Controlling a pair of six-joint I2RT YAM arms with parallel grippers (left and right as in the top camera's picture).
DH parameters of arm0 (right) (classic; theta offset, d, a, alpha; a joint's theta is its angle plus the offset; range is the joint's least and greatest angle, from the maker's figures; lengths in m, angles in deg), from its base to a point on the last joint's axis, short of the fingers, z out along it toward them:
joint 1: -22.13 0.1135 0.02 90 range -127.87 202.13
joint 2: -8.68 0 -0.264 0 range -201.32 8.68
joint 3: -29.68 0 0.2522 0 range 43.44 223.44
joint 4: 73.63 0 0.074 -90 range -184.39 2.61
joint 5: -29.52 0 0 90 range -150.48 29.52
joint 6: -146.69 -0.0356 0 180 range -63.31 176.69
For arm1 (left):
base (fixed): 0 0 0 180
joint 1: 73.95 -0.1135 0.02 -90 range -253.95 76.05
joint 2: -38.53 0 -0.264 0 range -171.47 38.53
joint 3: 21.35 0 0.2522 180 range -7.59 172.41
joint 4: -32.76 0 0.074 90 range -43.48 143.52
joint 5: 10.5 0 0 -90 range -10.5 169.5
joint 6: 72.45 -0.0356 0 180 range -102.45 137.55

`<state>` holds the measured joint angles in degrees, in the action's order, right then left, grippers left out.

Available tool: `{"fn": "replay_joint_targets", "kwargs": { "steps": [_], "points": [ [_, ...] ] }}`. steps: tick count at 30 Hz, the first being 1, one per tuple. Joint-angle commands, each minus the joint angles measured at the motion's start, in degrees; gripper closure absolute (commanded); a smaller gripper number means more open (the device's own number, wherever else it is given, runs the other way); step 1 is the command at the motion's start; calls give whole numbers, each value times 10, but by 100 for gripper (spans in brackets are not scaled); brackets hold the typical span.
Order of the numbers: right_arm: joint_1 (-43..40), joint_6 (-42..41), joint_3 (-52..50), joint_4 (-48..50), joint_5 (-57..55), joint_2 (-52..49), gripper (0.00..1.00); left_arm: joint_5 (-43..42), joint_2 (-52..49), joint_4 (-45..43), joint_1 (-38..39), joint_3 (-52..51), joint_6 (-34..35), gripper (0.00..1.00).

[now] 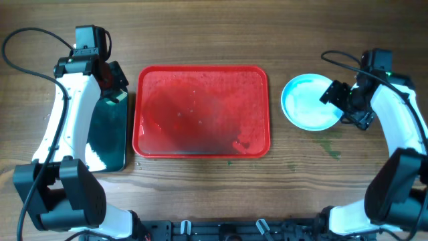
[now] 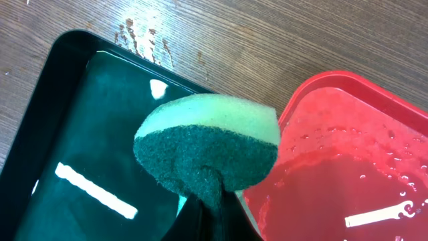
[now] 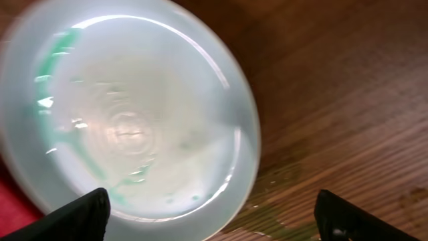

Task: Clean dirty plates on tray and stack at the side

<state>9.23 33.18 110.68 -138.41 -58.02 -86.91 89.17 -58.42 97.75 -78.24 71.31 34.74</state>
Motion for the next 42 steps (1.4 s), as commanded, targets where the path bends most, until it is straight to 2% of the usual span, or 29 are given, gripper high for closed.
{"fn": "replay_joint_targets", "kwargs": {
  "steps": [1,6,13,17,22,23,25,26,27,31,35,39,42],
  "points": [
    [7,73,36,2,103,48,0,14,-3,-1,-4,-2,-10,96],
    [56,116,53,12,130,81,0,13,-3,13,-38,-2,-9,96],
    [143,114,52,36,120,77,0,14,-5,33,-59,-48,-14,96],
    [173,115,52,50,115,77,0,66,-6,-5,-69,-139,40,96],
    [179,116,52,42,115,77,0,66,-6,-66,-104,-194,48,96],
    [179,116,52,38,115,77,1,67,-6,-73,-111,-195,57,92],
    [179,123,52,33,115,77,0,60,-6,-87,-119,-195,58,51],
    [179,127,52,33,115,77,0,55,-6,-87,-120,-195,58,20],
    [179,129,52,33,115,77,0,47,-6,-87,-120,-195,58,0],
    [179,132,53,32,115,79,0,8,-6,-88,-120,-195,58,0],
    [179,146,53,26,108,103,0,6,-6,-88,-120,-195,58,0],
    [179,152,61,14,108,153,0,6,-6,-88,-120,-195,58,0],
    [179,142,96,-41,108,210,0,6,-6,-88,-120,-195,58,0]
  ]
}}
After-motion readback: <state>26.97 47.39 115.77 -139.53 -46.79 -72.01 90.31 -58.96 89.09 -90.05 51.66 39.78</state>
